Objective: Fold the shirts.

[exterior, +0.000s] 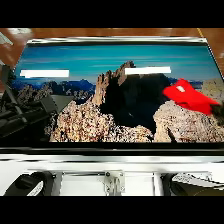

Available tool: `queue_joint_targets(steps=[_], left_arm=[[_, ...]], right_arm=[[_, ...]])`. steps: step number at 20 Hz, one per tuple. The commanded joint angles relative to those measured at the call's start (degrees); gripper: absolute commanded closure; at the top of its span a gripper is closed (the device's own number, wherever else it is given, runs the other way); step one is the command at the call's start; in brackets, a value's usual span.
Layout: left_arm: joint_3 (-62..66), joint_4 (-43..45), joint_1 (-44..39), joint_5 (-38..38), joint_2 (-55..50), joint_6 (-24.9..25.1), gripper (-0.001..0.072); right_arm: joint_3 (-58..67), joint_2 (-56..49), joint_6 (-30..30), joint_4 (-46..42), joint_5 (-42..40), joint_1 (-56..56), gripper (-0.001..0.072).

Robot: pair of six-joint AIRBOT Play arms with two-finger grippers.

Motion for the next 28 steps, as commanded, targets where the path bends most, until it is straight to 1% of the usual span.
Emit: queue_joint_targets(steps=[1,4,5,6,7,9,10,12,15,16,17,18,19,20,22,25,26,27,28], left_arm=[[-2.14,0.09,-6.10,9.55,-0.24,-0.76,0.0665],[-2.12,0.11,-6.25,10.60,-1.31,-0.68,0.0665],[-2.12,0.13,-6.25,11.34,-1.84,-0.63,0.0665],[-2.12,0.11,-6.25,12.02,-2.32,-0.52,0.0665],[-2.10,0.11,-6.27,12.22,-2.78,-0.50,0.0665],[-2.10,0.24,-6.27,12.17,-3.23,-0.50,0.0665],[-2.10,0.24,-6.27,12.17,-3.26,-0.50,0.0665],[-2.10,0.24,-6.27,12.13,-3.26,-0.50,0.0665],[-2.10,0.24,-6.27,12.17,-3.26,-0.50,0.0665],[-2.10,0.24,-6.27,12.17,-3.26,-0.50,0.0665],[-2.10,0.24,-6.27,12.17,-3.23,-0.50,0.0665],[-2.10,0.24,-6.27,12.17,-3.21,-0.50,0.0665],[-2.10,0.24,-6.27,12.17,-3.19,-0.50,0.0665],[-2.10,0.26,-6.27,12.17,-3.19,-0.46,0.0665],[-2.10,0.26,-6.25,12.22,-3.21,2.14,0.0665],[-2.10,0.26,-6.25,12.24,-3.28,6.95,0.0665],[-2.10,0.35,-6.25,12.39,-3.41,9.38,0.0665],[-2.10,1.27,-6.25,12.68,-3.72,11.43,0.0665],[-2.10,3.61,-6.12,12.94,-4.44,11.82,0.0665]], right_arm=[[0.26,0.04,6.45,-15.78,7.65,-14.88,0.0656],[-0.04,0.59,7.96,-26.36,15.02,-21.33,0.0657],[-1.38,2.12,10.54,-29.75,15.34,-22.73,0.0656],[-3.34,4.22,12.31,-30.82,14.47,-23.76,0.0657],[-5.51,6.64,13.09,-32.28,13.40,-24.46,0.0657],[-9.01,10.34,15.50,-38.69,12.46,-24.57,0.0656],[-10.69,11.61,16.63,-40.44,12.11,-24.57,0.0657],[-13.35,13.53,17.68,-40.52,11.85,-24.57,0.0656],[-14.01,15.21,17.68,-41.90,11.58,-24.55,0.0655],[-14.01,15.37,17.64,-43.12,11.65,-24.55,0.0630],[-14.01,15.65,17.55,-44.19,11.37,-24.55,0.0518],[-13.94,16.15,17.29,-44.59,11.15,-24.55,0.0234],[-13.73,16.76,16.68,-44.65,11.50,-24.55,0.0090],[-13.16,17.75,16.37,-44.63,12.50,-24.55,0.0084],[-11.28,20.28,16.41,-45.31,15.96,-24.55,0.0084],[-6.23,26.08,19.56,-47.19,20.50,-24.55,0.0084],[-3.96,28.24,18.43,-45.31,19.15,-24.52,0.0084],[-1.73,29.90,15.54,-40.98,16.72,-24.52,0.0084],[0.61,31.06,11.72,-35.85,14.21,-23.67,0.0088]])
